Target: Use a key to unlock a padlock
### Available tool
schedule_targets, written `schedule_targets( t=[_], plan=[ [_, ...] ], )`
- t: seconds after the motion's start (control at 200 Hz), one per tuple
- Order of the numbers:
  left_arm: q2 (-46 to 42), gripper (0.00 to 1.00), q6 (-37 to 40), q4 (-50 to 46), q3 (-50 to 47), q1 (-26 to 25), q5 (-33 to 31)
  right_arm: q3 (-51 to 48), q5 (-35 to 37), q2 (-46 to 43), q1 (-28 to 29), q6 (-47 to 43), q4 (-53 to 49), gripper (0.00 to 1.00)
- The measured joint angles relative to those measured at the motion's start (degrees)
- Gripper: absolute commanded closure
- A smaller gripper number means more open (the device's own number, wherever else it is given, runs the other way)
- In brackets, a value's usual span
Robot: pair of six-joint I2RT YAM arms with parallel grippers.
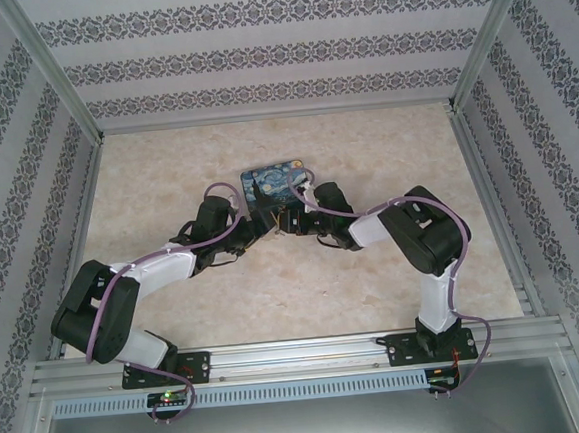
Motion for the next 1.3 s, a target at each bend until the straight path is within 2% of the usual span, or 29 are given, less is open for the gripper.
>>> schedule_targets(
  t=[0.325,0.415,0.585,0.939,1.304],
  plan=[
    [0.0,0.15,0.0,0.0,0.0,0.04,0.0,-1.2,5.92,0.0,1.97,1.77,2.29,0.61],
    [0.0,0.15,0.0,0.0,0.0,0.24,0.02,-1.18,6.47,0.11,1.97,2.08,2.29,0.66],
    [0.0,0.15,0.0,0.0,0.0,0.37,0.02,-0.72,7.48,0.85,1.97,1.92,2.99,0.82],
    [0.0,0.15,0.0,0.0,0.0,0.37,0.2,-0.66,7.23,1.03,1.79,2.21,3.43,1.0],
    [0.92,0.17,2.43,-0.2,0.35,0.79,0.22,-1.25,3.5,0.04,0.66,3.28,3.06,1.0]
  ],
)
